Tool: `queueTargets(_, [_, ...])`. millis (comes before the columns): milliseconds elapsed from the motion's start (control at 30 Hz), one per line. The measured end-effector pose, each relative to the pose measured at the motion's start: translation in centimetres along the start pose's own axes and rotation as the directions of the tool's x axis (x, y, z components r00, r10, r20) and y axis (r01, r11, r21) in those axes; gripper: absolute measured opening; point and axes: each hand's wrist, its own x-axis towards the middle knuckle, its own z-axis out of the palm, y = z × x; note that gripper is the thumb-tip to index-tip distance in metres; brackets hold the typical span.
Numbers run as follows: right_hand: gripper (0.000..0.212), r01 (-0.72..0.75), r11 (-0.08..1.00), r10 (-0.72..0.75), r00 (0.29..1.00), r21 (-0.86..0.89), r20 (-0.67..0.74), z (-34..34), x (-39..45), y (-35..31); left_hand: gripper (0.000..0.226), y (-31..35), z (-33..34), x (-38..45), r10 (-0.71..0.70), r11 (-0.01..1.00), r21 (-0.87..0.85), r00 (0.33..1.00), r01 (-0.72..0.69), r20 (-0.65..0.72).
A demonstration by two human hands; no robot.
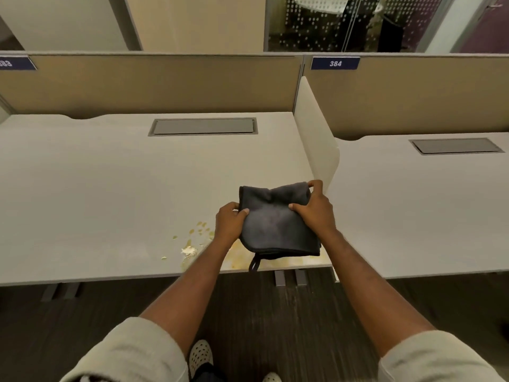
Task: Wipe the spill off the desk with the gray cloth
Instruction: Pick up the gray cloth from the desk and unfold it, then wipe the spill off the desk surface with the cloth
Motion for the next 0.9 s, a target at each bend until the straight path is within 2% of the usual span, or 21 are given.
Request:
queueTargets(167, [0.069,-0.124,0.99,0.127,0.991,-0.07,0.032,2.1,0.4,1.0,0.035,-0.7,1.3,0.6,-0.049,0.993,0.11,0.998,0.046,0.025])
queueTargets(300, [0.067,-0.203,0.976,0.207,0.977,-0.077,0.055,3.4,0.8,2.0,0.046,-1.2,1.4,1.0,-0.137,0.989,0.071,0.986,0.131,0.094])
queueTargets(367, [0.065,-0.237,0.966,0.24,0.971,-0.101,0.016,3.8,0.7,2.3,0.05,-1.6,0.9,1.5,-0.145,0.981,0.143,0.985,0.131,0.093])
queueTargets(433, [0.062,-0.218,0.955,0.196,0.973,-0.204,-0.121,4.4,0.5,2.4,0.045,-1.9,-0.3,2.2,-0.052,0.983,0.18,0.997,0.042,0.049])
queueTargets(500, [0.06,-0.089,0.95,0.037,0.984,-0.299,-0.175,5.5,0.0,2.2,0.035,-2.7,-2.1,3.1,0.143,0.96,0.244,0.99,-0.139,0.001])
queueTargets(567, [0.06,0.06,0.93,-0.093,0.993,-0.363,-0.074,7.1,-0.4,1.9,0.033,-4.1,-4.3,4.6,0.325,0.873,0.373,0.945,-0.313,0.033])
queueTargets(633, [0.063,0.14,0.855,-0.13,0.99,-0.499,0.055,8.9,-0.4,1.5,0.043,-6.0,-6.5,6.6,0.424,0.754,0.488,0.893,-0.441,0.152])
queueTargets(700, [0.068,0.157,0.787,-0.085,0.985,-0.597,0.147,10.5,-0.6,1.1,0.057,-8.1,-8.7,8.6,0.412,0.62,0.621,0.873,-0.48,0.262])
queueTargets(767, [0.075,0.16,0.753,-0.029,0.977,-0.638,0.21,11.8,-0.7,1.1,0.068,-10.1,-11.0,10.4,0.323,0.521,0.733,0.896,-0.438,0.305])
queueTargets(900, [0.087,0.157,0.703,0.043,0.964,-0.693,0.262,12.9,-1.2,1.7,0.101,-12.4,-14.2,12.7,0.318,0.456,0.772,0.891,-0.443,0.323])
